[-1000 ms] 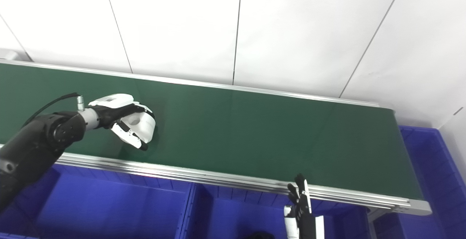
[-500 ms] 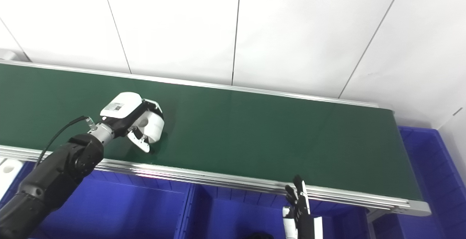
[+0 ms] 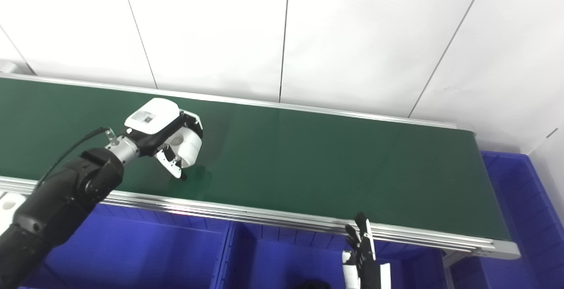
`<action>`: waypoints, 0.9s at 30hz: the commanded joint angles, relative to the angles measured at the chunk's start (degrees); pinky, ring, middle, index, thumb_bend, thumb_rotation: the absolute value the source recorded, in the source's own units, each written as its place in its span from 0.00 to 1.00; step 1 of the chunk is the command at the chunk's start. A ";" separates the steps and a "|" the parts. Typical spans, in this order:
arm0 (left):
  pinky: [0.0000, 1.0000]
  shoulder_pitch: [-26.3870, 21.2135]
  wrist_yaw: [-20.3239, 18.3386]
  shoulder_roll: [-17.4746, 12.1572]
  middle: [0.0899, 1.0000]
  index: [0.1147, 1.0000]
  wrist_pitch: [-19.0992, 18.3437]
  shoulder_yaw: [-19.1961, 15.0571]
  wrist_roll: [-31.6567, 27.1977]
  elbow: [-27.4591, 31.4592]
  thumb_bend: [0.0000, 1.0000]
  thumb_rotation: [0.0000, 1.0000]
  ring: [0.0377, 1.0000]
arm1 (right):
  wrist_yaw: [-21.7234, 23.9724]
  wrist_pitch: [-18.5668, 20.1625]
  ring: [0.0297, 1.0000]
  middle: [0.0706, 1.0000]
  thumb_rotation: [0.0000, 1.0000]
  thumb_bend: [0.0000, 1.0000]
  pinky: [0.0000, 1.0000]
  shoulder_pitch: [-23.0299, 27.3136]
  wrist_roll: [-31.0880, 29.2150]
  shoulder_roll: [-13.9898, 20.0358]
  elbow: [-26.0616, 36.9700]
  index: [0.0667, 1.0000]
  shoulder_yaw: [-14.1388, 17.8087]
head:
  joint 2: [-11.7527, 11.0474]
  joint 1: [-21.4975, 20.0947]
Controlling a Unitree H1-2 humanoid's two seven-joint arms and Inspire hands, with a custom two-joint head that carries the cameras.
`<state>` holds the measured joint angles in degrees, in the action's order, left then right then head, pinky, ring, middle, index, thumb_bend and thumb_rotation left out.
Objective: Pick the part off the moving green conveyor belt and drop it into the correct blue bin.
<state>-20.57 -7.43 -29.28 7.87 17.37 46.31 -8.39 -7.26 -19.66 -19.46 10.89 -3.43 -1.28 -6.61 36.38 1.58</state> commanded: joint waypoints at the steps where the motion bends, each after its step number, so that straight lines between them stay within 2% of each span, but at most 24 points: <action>1: 0.26 -0.55 -3.19 -2.96 0.37 0.45 -1.42 -1.95 -1.81 6.45 0.52 0.00 0.32 | 0.07 0.28 0.88 0.95 1.00 0.66 0.85 -0.09 0.70 -0.66 2.69 0.96 -0.31 | 0.22 0.02; 4: 0.28 1.46 -8.70 -5.27 0.38 0.46 -2.72 -3.19 -3.50 13.55 0.52 0.00 0.34 | 0.11 1.03 0.88 0.95 1.00 0.66 0.84 -0.27 0.62 -0.91 3.72 0.96 -0.39 | 1.08 0.00; 6: 0.30 3.68 -10.65 -6.85 0.40 0.45 -2.66 -4.15 -4.78 16.97 0.52 0.00 0.36 | 0.19 1.99 0.88 0.95 1.00 0.66 0.84 -0.50 0.83 -1.07 4.86 0.96 -0.48 | 1.80 -0.10; 8: 0.34 6.13 -11.13 -7.73 0.42 0.44 -2.08 -5.30 -5.79 18.74 0.52 0.00 0.39 | 0.13 2.52 0.87 0.94 1.00 0.67 0.83 -0.60 1.02 -1.17 5.48 0.95 -0.54 | 2.14 -0.16; 10: 0.35 10.61 -10.97 -8.84 0.42 0.43 -1.75 -7.01 -7.14 20.66 0.52 0.00 0.40 | 0.09 2.96 0.87 0.94 1.00 0.66 0.82 -0.71 1.13 -1.39 6.09 0.95 -0.60 | 2.77 -0.73; 14: 0.34 20.17 -8.17 -9.30 0.40 0.44 -0.93 -11.61 -8.38 23.49 0.52 0.00 0.39 | 0.00 3.79 0.87 0.94 1.00 0.64 0.82 -0.73 1.69 -1.72 7.03 0.95 -0.84 | 3.54 -1.89; 17: 0.38 25.89 -5.62 -9.29 0.44 0.42 0.71 -14.31 -8.54 22.07 0.52 0.00 0.43 | 0.12 5.19 0.86 0.94 1.00 0.62 0.81 -0.71 1.87 -2.20 8.01 0.94 -1.09 | 4.34 -2.58; 20: 0.42 29.37 -4.07 -9.52 0.45 0.41 2.50 -15.32 -7.82 19.16 0.52 0.00 0.46 | 0.41 6.10 0.86 0.94 1.00 0.64 0.82 -0.35 1.83 -2.41 8.55 0.95 -1.38 | 4.81 -2.84; 26: 0.38 31.30 0.27 -9.80 0.42 0.44 7.62 -14.33 -4.71 12.02 0.52 0.00 0.40 | 0.50 7.21 0.86 0.95 1.00 0.65 0.81 0.49 2.63 -2.55 8.67 0.95 -1.85 | 5.52 -3.12; 27: 0.36 31.23 0.83 -9.66 0.41 0.45 8.14 -14.12 -4.30 11.19 0.52 0.00 0.38 | 0.56 7.66 0.86 0.95 1.00 0.65 0.81 0.56 2.46 -2.61 9.01 0.95 -1.80 | 6.00 -1.67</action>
<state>11.60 -9.41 -37.13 13.99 3.88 41.64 2.24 -6.77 -12.29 -19.55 13.06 -5.42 5.74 -8.19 42.36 -0.10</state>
